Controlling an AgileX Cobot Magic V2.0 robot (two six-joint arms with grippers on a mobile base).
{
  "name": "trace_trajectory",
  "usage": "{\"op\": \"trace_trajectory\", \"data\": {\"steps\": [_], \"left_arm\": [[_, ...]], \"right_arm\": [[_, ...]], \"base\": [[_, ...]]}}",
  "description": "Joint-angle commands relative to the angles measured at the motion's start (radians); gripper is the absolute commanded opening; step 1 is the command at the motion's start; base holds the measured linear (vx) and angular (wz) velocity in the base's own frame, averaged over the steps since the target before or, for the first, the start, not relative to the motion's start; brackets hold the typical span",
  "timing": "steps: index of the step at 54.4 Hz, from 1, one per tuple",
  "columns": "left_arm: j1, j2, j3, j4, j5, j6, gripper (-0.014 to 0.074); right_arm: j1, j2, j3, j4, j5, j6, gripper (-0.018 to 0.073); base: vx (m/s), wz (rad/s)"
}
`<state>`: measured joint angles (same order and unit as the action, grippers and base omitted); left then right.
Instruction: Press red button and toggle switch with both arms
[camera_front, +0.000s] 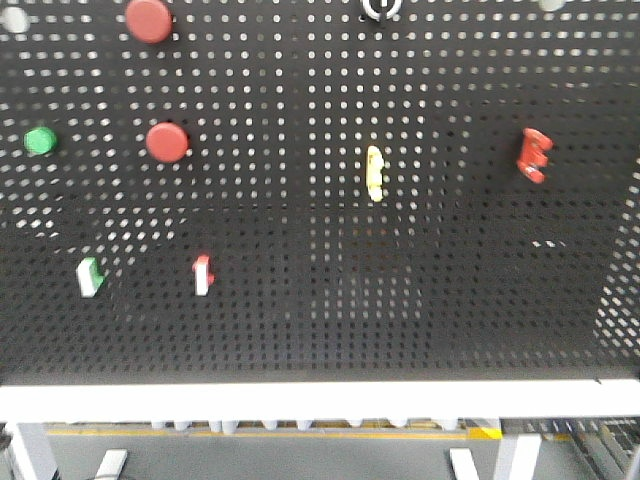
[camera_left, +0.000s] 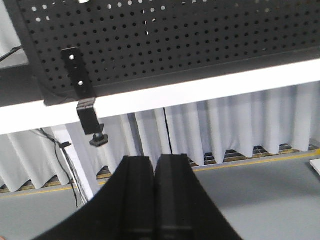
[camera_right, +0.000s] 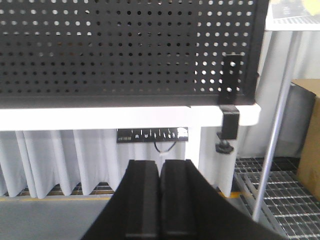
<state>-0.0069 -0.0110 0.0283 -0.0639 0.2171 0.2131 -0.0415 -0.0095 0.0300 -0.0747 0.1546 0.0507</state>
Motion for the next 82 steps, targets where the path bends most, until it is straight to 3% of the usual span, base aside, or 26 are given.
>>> {"op": "trace_trajectory", "data": {"steps": [1,45,54,58,64,72,82], "left_arm": [[-0.001,-0.015,0.011,-0.004,-0.078,-0.007,0.0002],[-0.001,-0.015,0.011,-0.004,-0.078,-0.004,0.0002],[-0.001,-0.015,0.011,0.064,-0.133,0.135,0.0002],[-0.001,-0.015,0.011,0.057,-0.179,0.189,0.0002],[-0.001,-0.015,0.010,0.055,-0.206,0.195,0.0002],[-0.001,-0.015,0.009,0.015,-0.259,0.115,0.0002],[-0.001,-0.015,0.001,-0.050,-0.499,-0.099,0.0002]], "right_arm": [[-0.001,-0.015,0.006,-0.005,-0.082,0.001,0.0000],[-0.001,-0.015,0.006,-0.005,-0.082,0.001,0.0000],[-0.001,-0.015,0.005,-0.005,-0.099,0.001,0.0000],[-0.001,-0.015,0.005,-0.005,-0.105,0.001,0.0000],[-0.001,-0.015,0.005,-0.001,-0.130,0.001,0.0000],[-0.001,-0.015,0.005,0.006,-0.186,-0.003,0.0000],[-0.001,-0.015,-0.003,0.037,-0.316,0.038,0.0000]], "base": [[0.23,0.00],[0.10,0.00],[0.00,0.00],[0.00,0.00],[0.00,0.00],[0.00,0.00],[0.00,0.00]]}}
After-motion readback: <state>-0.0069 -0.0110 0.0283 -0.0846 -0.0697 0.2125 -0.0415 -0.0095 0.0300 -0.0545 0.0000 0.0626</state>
